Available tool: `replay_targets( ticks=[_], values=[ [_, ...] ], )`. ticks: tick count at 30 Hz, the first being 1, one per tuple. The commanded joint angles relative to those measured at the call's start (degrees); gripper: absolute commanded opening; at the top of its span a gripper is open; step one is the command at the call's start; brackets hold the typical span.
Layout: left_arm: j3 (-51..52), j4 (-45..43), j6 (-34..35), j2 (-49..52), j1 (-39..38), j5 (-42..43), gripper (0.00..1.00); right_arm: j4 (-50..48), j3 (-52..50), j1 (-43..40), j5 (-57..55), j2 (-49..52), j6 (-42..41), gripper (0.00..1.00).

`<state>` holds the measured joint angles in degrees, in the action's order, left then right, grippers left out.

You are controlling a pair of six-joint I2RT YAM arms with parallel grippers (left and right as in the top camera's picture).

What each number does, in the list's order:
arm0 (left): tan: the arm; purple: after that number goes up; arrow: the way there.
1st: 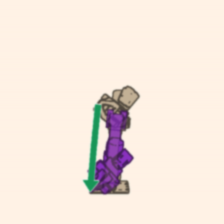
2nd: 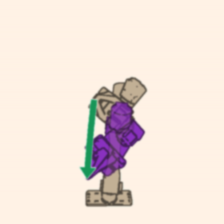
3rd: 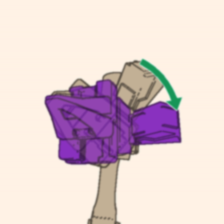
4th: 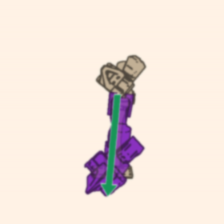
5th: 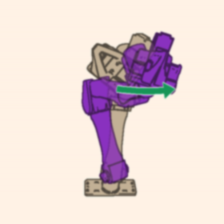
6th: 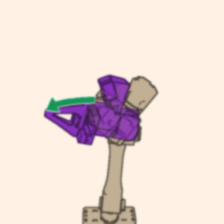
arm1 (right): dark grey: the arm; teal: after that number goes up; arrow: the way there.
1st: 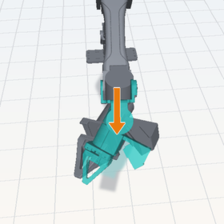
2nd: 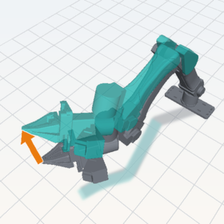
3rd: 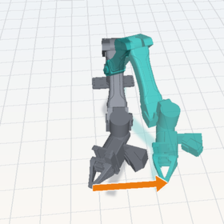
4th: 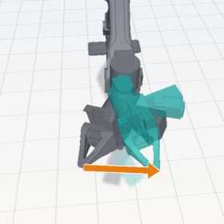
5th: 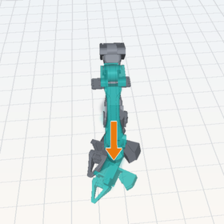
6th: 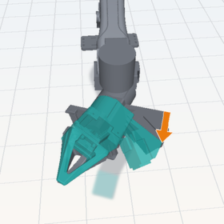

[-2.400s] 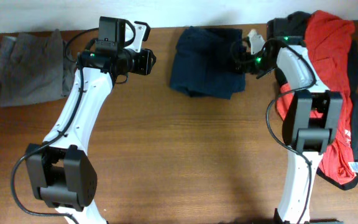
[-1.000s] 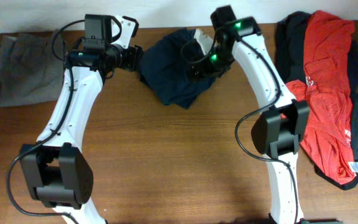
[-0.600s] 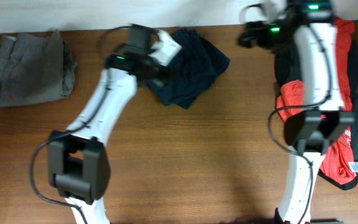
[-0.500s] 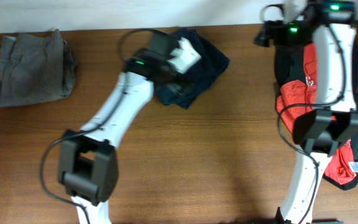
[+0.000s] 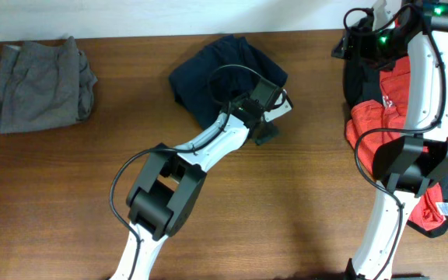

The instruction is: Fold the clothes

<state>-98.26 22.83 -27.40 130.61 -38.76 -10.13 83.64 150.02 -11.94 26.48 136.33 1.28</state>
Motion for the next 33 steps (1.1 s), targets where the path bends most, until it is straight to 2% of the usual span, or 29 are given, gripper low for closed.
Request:
replay_targets(
  ticks=[1, 12, 13, 14, 15, 16, 17, 20, 24, 28, 33],
  values=[
    [-0.9, -2.8, 0.3, 2.6, 0.9, -6.3, 0.93, 0.2, 1.0, 0.3, 0.1, -1.3, -0.2, 0.89],
    [-0.9, -10.1, 0.3, 9.0, 5.3, -7.9, 0.96, 0.4, 0.9, 0.3, 0.1, -1.2, -0.2, 0.88],
    [-0.9, -11.0, 0.3, 9.3, 5.7, -8.2, 0.93, 0.5, 0.9, 0.3, 0.1, -1.2, -0.3, 0.88],
    [-0.9, -11.5, 0.3, 9.3, 5.9, -8.4, 0.83, 0.5, 0.9, 0.3, 0.1, -1.2, -0.3, 0.88],
    [-0.9, -12.0, 0.3, 9.3, 6.3, -8.4, 0.63, 0.4, 0.9, 0.3, 0.1, -1.2, -0.2, 0.88],
    [-0.9, -12.4, 0.3, 9.3, 6.5, -9.6, 0.25, 0.5, 0.9, 0.3, 0.1, -1.2, -0.2, 0.88],
    [-1.1, -12.5, 0.3, 9.3, 6.5, -11.7, 0.02, 0.4, 0.9, 0.3, 0.1, -1.2, -0.2, 0.88],
    [-1.2, -12.7, 0.6, 9.2, 6.1, -19.0, 0.0, 0.4, 0.9, 0.3, 0.1, -1.2, -0.2, 0.88],
    [-2.5, -8.8, 4.7, 6.7, 6.0, -27.8, 0.0, 0.5, 0.9, 0.3, 0.0, -1.2, -0.2, 0.88],
    [-4.2, -3.0, 6.0, -1.4, 7.3, -27.8, 0.0, 0.6, 0.9, 0.3, 0.1, -1.2, -0.2, 0.88],
    [-4.5, -1.9, 7.3, -13.2, 10.3, -27.8, 0.0, 0.7, 0.9, 0.3, 0.1, -1.2, -0.2, 0.88]
  ],
)
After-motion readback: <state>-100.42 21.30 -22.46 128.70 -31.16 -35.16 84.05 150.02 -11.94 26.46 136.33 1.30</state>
